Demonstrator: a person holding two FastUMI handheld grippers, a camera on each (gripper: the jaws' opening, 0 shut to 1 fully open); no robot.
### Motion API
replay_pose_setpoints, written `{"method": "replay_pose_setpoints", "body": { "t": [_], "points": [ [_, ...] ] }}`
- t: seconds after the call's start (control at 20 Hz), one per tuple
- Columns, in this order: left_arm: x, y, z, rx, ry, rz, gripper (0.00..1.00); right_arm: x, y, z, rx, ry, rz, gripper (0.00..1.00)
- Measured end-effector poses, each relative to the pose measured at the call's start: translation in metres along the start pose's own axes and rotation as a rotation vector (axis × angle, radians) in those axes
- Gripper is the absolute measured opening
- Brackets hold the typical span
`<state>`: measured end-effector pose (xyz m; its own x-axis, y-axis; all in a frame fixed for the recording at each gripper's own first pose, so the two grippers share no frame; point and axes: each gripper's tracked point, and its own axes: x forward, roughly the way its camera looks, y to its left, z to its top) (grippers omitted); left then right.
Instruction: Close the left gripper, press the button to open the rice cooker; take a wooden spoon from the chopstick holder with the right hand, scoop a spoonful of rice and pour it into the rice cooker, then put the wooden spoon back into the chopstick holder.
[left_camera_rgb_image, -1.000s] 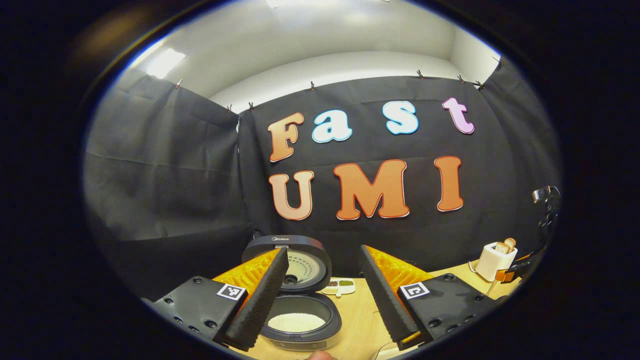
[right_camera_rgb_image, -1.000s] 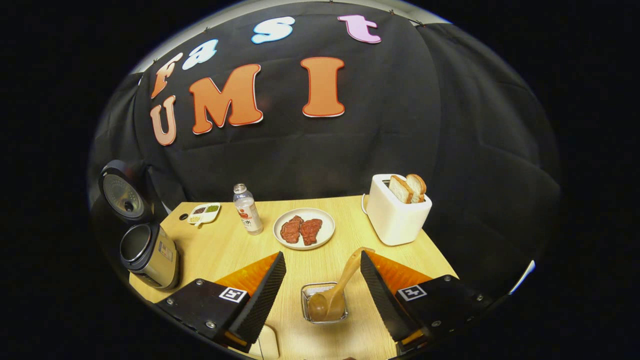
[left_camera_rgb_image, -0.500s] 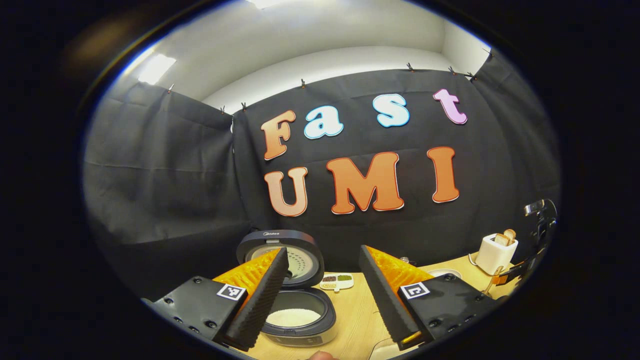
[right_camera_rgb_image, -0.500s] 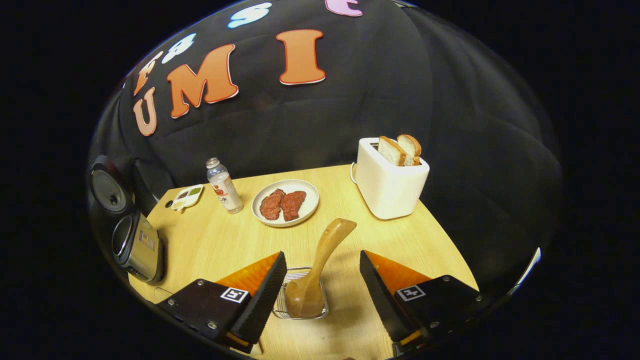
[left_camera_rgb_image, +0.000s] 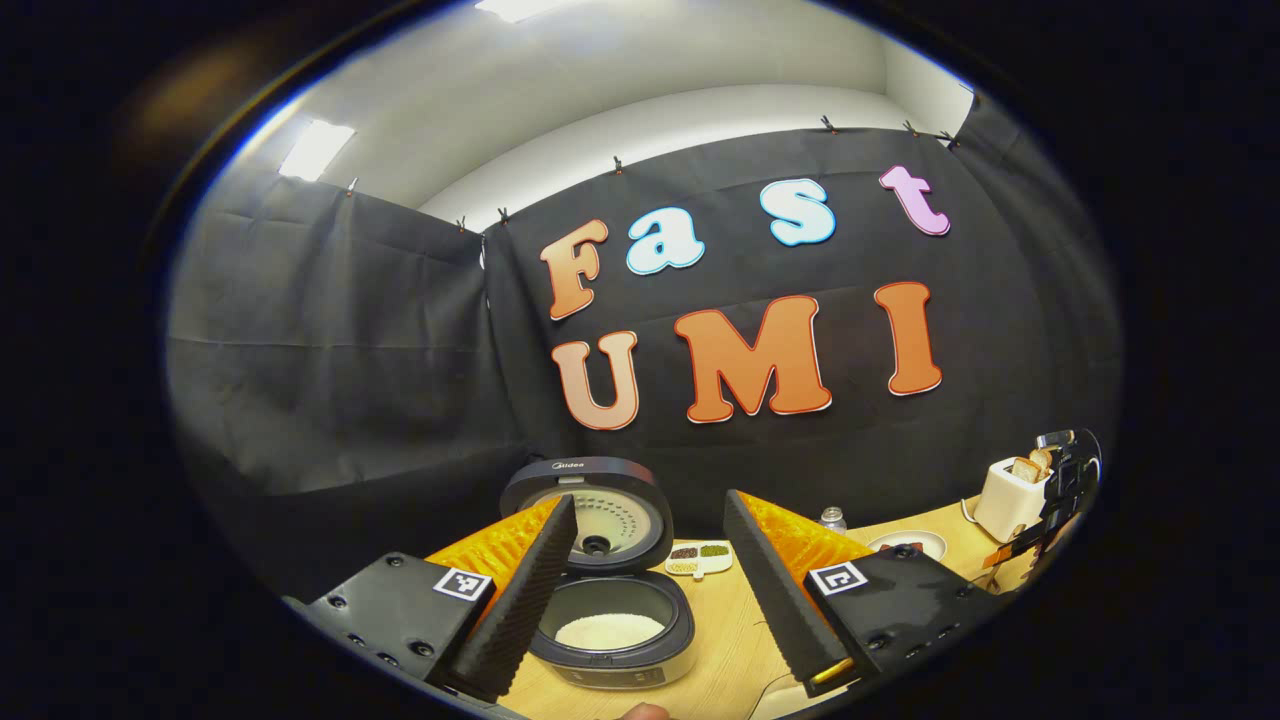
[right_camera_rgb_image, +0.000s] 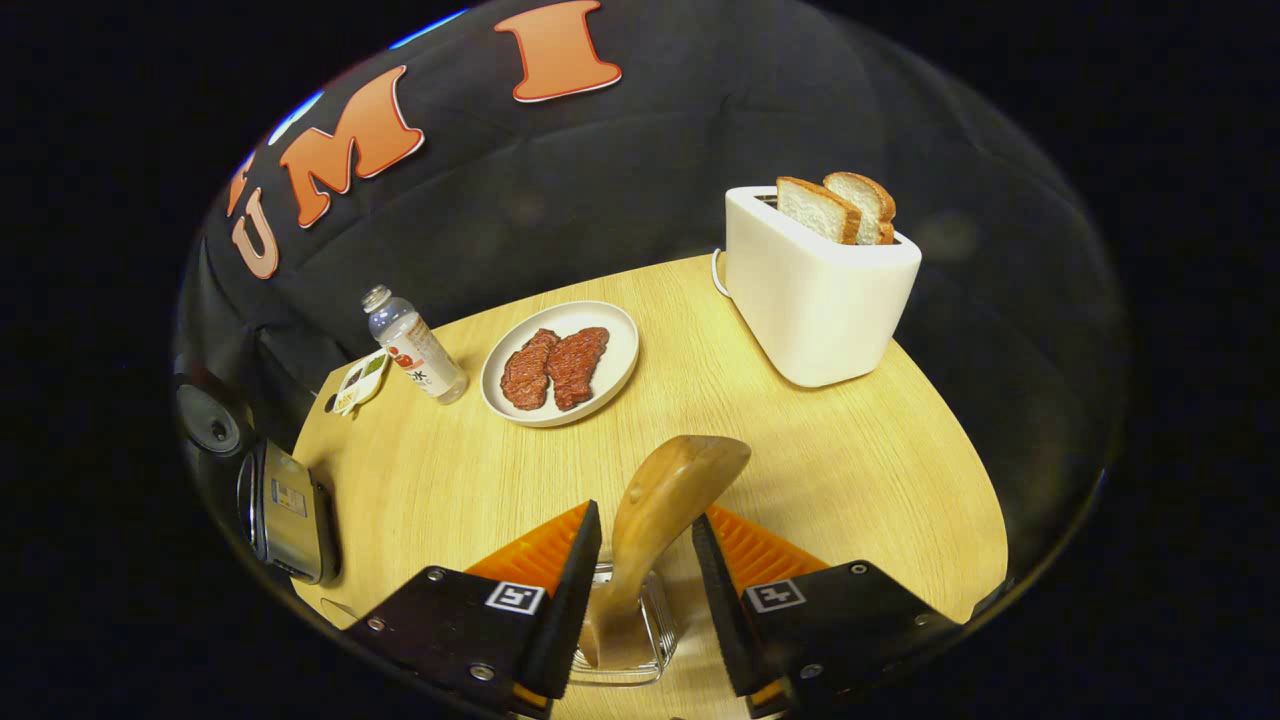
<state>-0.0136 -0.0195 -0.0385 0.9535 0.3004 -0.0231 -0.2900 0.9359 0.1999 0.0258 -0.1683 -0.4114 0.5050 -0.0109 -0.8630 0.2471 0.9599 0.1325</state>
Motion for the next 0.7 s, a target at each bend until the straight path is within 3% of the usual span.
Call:
{"method": "replay_pose_setpoints", "body": {
  "t": [0.15, 0.2, 0.25, 0.3, 0.45, 0.7],
  "points": [
    [0.003, 0.000, -0.004, -0.002, 0.015, 0.000, 1.00, 0.007, 0.008, -0.004, 0.020, 0.026, 0.024, 0.42],
    [0.004, 0.000, -0.005, 0.000, 0.015, -0.003, 0.92, 0.007, 0.010, -0.004, 0.031, 0.026, 0.033, 0.34],
    [0.004, -0.002, -0.004, 0.003, 0.015, -0.006, 1.00, 0.006, 0.010, -0.004, 0.046, 0.021, 0.030, 0.29],
    [0.005, -0.003, -0.004, 0.005, 0.012, -0.011, 0.99, 0.002, 0.010, -0.004, 0.069, 0.017, 0.034, 0.24],
    [0.007, -0.005, -0.004, 0.013, 0.001, -0.025, 0.92, -0.012, 0.017, -0.008, 0.090, -0.003, 0.056, 0.20],
    [0.011, -0.004, -0.008, -0.013, 0.009, -0.051, 1.00, -0.032, 0.019, -0.013, 0.056, -0.060, 0.038, 0.16]
  ]
}}
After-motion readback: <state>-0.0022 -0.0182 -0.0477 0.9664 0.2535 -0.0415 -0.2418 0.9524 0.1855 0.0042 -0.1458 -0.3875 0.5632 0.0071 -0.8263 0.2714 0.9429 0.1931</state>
